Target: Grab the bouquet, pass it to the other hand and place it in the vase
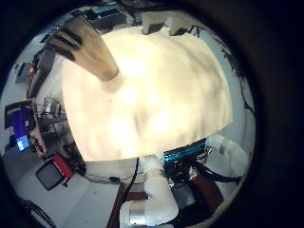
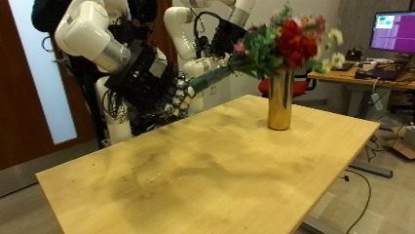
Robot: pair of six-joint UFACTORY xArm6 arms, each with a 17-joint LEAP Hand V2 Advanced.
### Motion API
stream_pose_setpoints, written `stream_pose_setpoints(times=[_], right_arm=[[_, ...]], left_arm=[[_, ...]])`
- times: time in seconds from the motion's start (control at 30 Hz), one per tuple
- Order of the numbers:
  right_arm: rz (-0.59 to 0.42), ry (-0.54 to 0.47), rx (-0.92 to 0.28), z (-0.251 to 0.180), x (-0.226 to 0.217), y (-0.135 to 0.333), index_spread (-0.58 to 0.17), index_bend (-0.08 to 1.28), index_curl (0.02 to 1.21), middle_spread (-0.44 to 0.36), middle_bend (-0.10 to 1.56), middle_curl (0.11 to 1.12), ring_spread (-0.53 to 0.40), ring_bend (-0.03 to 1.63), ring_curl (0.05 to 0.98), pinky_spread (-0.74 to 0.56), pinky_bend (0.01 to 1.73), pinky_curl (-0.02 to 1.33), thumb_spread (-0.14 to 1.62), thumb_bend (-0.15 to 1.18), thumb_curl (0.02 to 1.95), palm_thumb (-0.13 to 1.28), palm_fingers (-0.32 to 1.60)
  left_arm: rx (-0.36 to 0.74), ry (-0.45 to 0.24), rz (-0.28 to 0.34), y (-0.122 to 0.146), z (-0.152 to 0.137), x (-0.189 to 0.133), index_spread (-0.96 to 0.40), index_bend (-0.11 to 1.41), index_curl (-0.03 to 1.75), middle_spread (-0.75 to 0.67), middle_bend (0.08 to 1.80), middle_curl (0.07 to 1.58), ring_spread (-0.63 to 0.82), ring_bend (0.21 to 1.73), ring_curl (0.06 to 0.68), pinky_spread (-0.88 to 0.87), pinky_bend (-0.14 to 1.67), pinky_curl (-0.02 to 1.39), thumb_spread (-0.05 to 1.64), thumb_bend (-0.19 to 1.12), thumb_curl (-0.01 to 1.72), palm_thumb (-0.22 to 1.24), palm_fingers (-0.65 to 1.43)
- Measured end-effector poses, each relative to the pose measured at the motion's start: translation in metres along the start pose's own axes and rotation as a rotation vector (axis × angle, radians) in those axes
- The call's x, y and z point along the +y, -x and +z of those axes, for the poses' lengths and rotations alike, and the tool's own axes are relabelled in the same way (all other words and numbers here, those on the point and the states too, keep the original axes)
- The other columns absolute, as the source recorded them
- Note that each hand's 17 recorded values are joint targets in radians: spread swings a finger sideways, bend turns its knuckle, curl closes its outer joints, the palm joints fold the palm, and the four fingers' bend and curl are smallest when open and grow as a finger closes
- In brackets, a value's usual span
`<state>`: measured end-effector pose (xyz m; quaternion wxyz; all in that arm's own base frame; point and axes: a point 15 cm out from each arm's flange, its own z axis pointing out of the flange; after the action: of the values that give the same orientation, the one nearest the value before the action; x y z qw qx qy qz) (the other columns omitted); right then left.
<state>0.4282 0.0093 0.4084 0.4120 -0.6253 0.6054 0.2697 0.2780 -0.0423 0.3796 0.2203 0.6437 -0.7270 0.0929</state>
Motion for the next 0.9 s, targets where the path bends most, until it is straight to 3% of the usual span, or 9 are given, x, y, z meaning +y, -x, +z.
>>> stream_pose_setpoints(times=[0.27,0.47,0.7,0.9], right_arm=[[-0.138,-0.001,-0.282,-0.007,0.011,0.063,-0.265,1.06,0.98,-0.118,1.35,0.78,-0.178,1.46,0.63,-0.2,1.25,0.84,0.31,-0.01,0.92,1.23,1.11],[-0.169,0.048,-0.481,0.008,0.035,0.074,-0.263,1.05,0.99,-0.117,1.35,0.78,-0.179,1.46,0.632,-0.21,1.21,0.88,0.28,-0.01,0.94,1.23,1.11],[-0.296,0.14,-0.577,0.034,0.055,0.082,-0.263,1.05,0.99,-0.116,1.35,0.78,-0.178,1.46,0.633,-0.21,1.18,0.93,0.26,-0.02,0.95,1.22,1.11],[-0.333,0.208,-0.587,0.051,0.069,0.09,-0.262,1.05,0.99,-0.115,1.36,0.77,-0.179,1.45,0.634,-0.22,1.15,0.97,0.26,-0.02,0.95,1.21,1.12]], left_arm=[[0.15,-0.101,0.035,-0.025,-0.024,-0.017,0.09,0.2,0.42,0.21,0.21,0.34,0.48,0.33,0.225,0.48,0.17,0.21,0.92,-0.04,0.29,0.31,0.29],[0.309,-0.197,0.088,-0.052,-0.045,-0.029,0.1,0.18,0.41,0.21,0.2,0.34,0.46,0.36,0.226,0.47,0.18,0.21,0.89,-0.03,0.29,0.25,0.3],[0.498,-0.338,0.115,-0.075,-0.076,-0.034,0.11,0.18,0.4,0.21,0.2,0.35,0.42,0.4,0.224,0.44,0.19,0.22,0.88,-0.03,0.3,0.24,0.31],[0.628,-0.379,0.146,-0.097,-0.094,-0.037,0.13,0.16,0.36,0.21,0.22,0.36,0.38,0.45,0.225,0.39,0.2,0.24,0.86,-0.03,0.3,0.23,0.32]])
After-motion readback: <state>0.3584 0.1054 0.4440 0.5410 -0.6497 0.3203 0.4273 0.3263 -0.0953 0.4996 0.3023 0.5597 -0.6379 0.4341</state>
